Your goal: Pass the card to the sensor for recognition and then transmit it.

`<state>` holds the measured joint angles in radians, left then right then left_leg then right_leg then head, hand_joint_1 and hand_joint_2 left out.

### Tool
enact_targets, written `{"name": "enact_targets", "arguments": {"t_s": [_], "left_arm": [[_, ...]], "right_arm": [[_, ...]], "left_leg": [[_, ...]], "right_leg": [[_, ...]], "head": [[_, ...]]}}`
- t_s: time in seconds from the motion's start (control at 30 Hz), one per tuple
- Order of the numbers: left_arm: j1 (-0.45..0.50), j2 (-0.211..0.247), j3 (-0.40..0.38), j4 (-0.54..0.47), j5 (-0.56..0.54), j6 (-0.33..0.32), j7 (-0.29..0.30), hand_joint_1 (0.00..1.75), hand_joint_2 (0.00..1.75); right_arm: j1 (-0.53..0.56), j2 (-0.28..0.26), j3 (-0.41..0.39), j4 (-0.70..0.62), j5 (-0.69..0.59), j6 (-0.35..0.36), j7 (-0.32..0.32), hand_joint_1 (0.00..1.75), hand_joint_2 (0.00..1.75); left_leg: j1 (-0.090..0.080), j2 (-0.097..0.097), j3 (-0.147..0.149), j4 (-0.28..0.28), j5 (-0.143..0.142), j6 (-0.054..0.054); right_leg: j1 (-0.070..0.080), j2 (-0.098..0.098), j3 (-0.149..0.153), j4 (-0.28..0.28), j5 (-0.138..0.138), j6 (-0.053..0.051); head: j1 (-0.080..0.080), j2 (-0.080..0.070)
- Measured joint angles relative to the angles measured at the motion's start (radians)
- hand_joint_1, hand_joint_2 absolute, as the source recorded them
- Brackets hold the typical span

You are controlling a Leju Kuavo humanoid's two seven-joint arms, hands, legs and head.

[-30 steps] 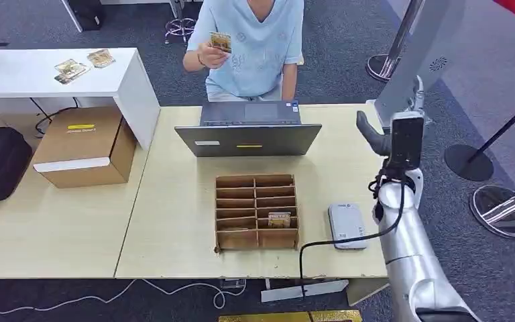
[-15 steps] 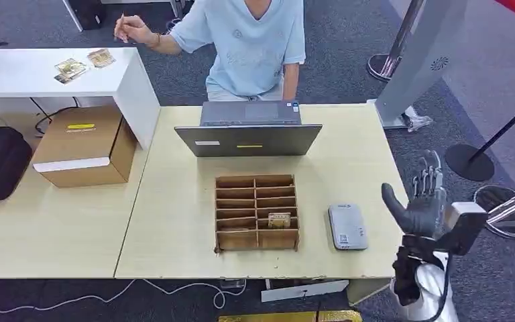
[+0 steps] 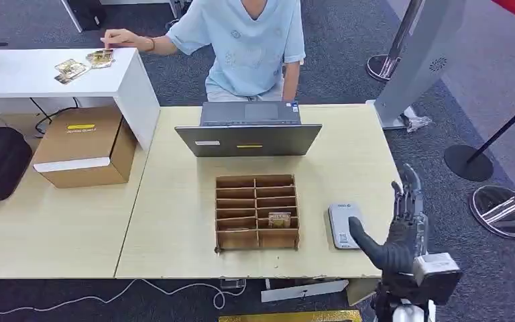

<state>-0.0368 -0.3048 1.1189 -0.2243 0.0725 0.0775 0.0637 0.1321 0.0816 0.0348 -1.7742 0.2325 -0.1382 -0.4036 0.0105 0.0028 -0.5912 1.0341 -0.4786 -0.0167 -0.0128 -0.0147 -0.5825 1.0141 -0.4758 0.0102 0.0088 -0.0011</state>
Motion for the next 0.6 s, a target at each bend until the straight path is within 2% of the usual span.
{"name": "enact_targets", "arguments": {"t_s": [0.17, 0.23, 0.27, 0.3, 0.33, 0.37, 0.43, 0.47, 0.5, 0.53, 0.57, 0.6], "left_arm": [[-0.001, -0.003, 0.000, 0.000, -0.005, 0.015, -0.001, 0.00, 0.00], [0.000, -0.003, 0.000, 0.000, -0.006, 0.007, -0.001, 0.00, 0.00], [0.000, -0.003, 0.000, 0.000, -0.009, 0.004, -0.001, 0.00, 0.00], [0.000, -0.003, 0.000, 0.000, -0.010, 0.002, 0.000, 0.00, 0.00], [0.000, -0.002, 0.000, 0.000, -0.012, 0.000, 0.001, 0.00, 0.00], [0.000, -0.002, 0.000, 0.000, -0.014, 0.000, 0.002, 0.00, 0.00], [0.000, 0.000, 0.000, 0.000, -0.016, 0.000, 0.005, 0.00, 0.00], [0.000, 0.000, 0.000, 0.000, -0.016, 0.000, 0.005, 0.00, 0.00], [0.000, 0.000, 0.000, 0.000, -0.016, 0.000, 0.005, 0.00, 0.00], [0.000, 0.000, 0.000, 0.000, -0.016, 0.000, 0.005, 0.00, 0.00], [0.000, 0.000, 0.000, 0.000, -0.020, 0.000, 0.006, 0.00, 0.00], [0.000, 0.000, 0.000, 0.000, -0.024, 0.000, 0.006, 0.00, 0.00]], "right_arm": [[-0.009, 0.002, 0.042, 0.021, 0.273, -0.152, 0.056, 0.00, 1.75], [-0.011, 0.001, 0.057, 0.032, 0.471, -0.269, 0.106, 0.00, 1.75], [-0.013, 0.001, 0.064, 0.037, 0.596, -0.331, 0.147, 0.33, 1.75], [-0.015, 0.001, 0.068, 0.041, 0.696, -0.377, 0.179, 0.45, 1.75], [-0.017, 0.001, 0.072, 0.046, 0.773, -0.410, 0.206, 0.66, 1.75], [-0.018, 0.001, 0.075, 0.049, 0.813, -0.428, 0.226, 0.68, 1.75], [-0.020, 0.001, 0.082, 0.056, 0.916, -0.473, 0.293, 0.84, 1.75], [-0.020, 0.001, 0.083, 0.060, 0.957, -0.488, 0.313, 0.58, 1.75], [-0.020, 0.001, 0.085, 0.063, 0.992, -0.496, 0.332, 0.51, 1.75], [-0.019, 0.001, 0.085, 0.066, 1.026, -0.500, 0.348, 0.30, 1.75], [-0.019, 0.001, 0.086, 0.070, 1.072, -0.503, 0.372, 0.21, 1.75], [-0.019, 0.001, 0.086, 0.074, 1.107, -0.503, 0.390, 0.28, 1.75]], "left_leg": [[0.000, 0.000, 0.000, 0.000, 0.000, 0.000], [0.000, 0.000, 0.000, 0.000, 0.000, 0.000], [0.000, 0.000, 0.000, 0.000, 0.000, 0.000], [0.000, 0.000, 0.000, 0.000, 0.000, 0.000], [0.000, 0.000, 0.000, 0.000, 0.000, 0.000], [0.000, 0.000, 0.000, 0.000, 0.000, 0.000], [0.000, 0.000, 0.000, 0.000, 0.000, 0.000], [0.000, 0.000, 0.000, 0.000, 0.000, 0.000], [0.000, 0.000, 0.000, 0.000, 0.000, 0.000], [0.000, 0.000, 0.000, 0.000, 0.000, 0.000], [0.000, 0.000, 0.000, 0.000, 0.000, 0.000], [0.000, 0.000, 0.000, 0.000, 0.000, 0.000]], "right_leg": [[0.000, 0.000, 0.000, 0.000, 0.000, 0.000], [0.000, 0.000, 0.000, 0.000, 0.000, 0.000], [0.000, 0.000, 0.000, 0.000, 0.000, 0.000], [0.000, 0.000, 0.000, 0.000, 0.000, 0.000], [0.000, 0.000, 0.000, 0.000, 0.000, 0.000], [0.000, 0.000, 0.000, 0.000, 0.000, 0.000], [0.000, 0.000, 0.000, 0.000, 0.000, 0.000], [0.000, 0.000, 0.000, 0.000, 0.000, 0.000], [0.000, 0.000, 0.000, 0.000, 0.000, 0.000], [0.000, 0.000, 0.000, 0.000, 0.000, 0.000], [0.000, 0.000, 0.000, 0.000, 0.000, 0.000], [0.000, 0.000, 0.000, 0.000, 0.000, 0.000]], "head": [[0.000, 0.000], [0.000, 0.000], [0.000, 0.000], [0.000, 0.000], [0.000, 0.000], [0.000, 0.000], [0.000, 0.000], [0.000, 0.000], [0.000, 0.000], [0.000, 0.000], [0.000, 0.000], [0.000, 0.000]]}}
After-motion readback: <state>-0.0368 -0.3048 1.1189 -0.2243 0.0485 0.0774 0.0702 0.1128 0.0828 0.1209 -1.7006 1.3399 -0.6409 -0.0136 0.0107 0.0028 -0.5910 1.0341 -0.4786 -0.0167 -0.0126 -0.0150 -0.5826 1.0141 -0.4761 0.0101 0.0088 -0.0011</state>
